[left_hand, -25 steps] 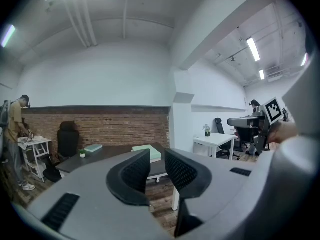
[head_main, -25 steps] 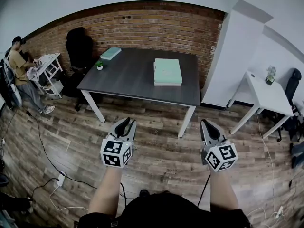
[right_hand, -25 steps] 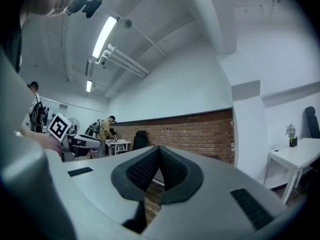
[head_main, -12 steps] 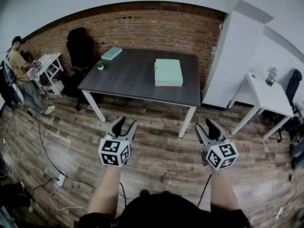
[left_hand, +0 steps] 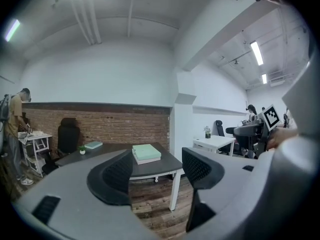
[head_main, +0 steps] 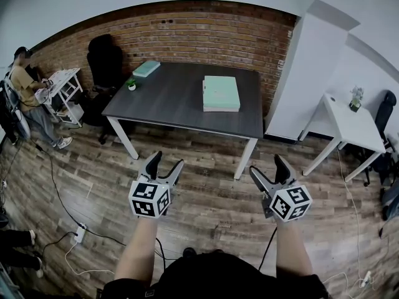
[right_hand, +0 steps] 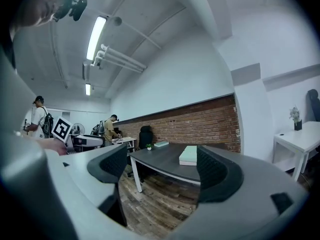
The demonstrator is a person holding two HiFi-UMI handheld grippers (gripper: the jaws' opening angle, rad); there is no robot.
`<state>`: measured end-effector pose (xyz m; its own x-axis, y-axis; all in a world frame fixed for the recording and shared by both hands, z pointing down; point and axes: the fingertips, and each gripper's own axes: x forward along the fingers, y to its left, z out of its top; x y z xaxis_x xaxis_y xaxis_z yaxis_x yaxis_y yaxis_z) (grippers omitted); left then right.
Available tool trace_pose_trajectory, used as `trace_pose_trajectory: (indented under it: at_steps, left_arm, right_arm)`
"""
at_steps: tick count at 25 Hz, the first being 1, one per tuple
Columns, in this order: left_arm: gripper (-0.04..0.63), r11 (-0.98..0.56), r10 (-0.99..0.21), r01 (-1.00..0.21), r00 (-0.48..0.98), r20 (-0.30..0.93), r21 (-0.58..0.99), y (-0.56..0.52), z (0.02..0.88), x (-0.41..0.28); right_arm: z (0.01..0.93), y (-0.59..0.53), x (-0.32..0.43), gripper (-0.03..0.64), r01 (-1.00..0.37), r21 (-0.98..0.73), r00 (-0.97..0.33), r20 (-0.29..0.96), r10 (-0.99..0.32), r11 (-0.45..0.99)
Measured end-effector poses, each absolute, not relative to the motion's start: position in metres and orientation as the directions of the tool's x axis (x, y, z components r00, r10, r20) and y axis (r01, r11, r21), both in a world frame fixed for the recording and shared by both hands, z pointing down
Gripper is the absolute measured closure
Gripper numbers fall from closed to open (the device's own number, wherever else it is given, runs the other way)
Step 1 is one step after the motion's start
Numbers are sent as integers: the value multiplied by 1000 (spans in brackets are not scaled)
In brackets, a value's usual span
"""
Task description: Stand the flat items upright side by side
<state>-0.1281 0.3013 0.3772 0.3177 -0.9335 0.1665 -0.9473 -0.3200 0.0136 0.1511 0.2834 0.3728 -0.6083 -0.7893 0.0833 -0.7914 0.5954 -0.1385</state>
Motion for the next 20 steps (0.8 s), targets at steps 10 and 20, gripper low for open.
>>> trace_pose_trajectory:
  at_steps: [10, 20]
  left_arm:
    - [141, -374, -907, -927, 364, 213, -7, 302, 388, -107]
    - [104, -397, -900, -918, 387, 200, -8, 296, 383, -56]
  right_arm:
    - [378, 288, 146, 46, -775, -156, -629, 96, -771, 612]
    - [382, 300, 195, 31, -756, -205, -648, 94, -756, 622]
